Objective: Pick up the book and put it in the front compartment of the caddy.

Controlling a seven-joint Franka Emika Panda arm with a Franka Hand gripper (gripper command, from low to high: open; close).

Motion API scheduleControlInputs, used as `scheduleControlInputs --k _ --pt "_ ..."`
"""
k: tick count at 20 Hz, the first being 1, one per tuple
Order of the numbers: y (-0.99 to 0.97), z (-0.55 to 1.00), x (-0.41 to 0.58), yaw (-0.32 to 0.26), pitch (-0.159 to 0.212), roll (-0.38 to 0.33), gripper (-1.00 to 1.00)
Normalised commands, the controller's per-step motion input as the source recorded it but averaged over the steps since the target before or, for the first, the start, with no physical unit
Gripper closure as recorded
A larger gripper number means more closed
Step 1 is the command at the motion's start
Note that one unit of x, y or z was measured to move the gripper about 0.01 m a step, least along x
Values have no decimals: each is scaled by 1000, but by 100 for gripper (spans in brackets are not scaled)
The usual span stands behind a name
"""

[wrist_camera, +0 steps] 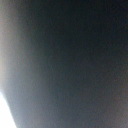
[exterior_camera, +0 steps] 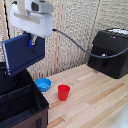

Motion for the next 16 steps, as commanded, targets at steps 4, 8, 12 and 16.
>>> scheduleControlInputs --k 4,8,12,16 --pt "839 -3 -209 -69 17 -51 100" --pt "835 -59 -255 -67 26 -59 100" --pt "799 -174 -236 -88 56 -74 100" --pt "654 -394 -94 -133 32 -104 100"
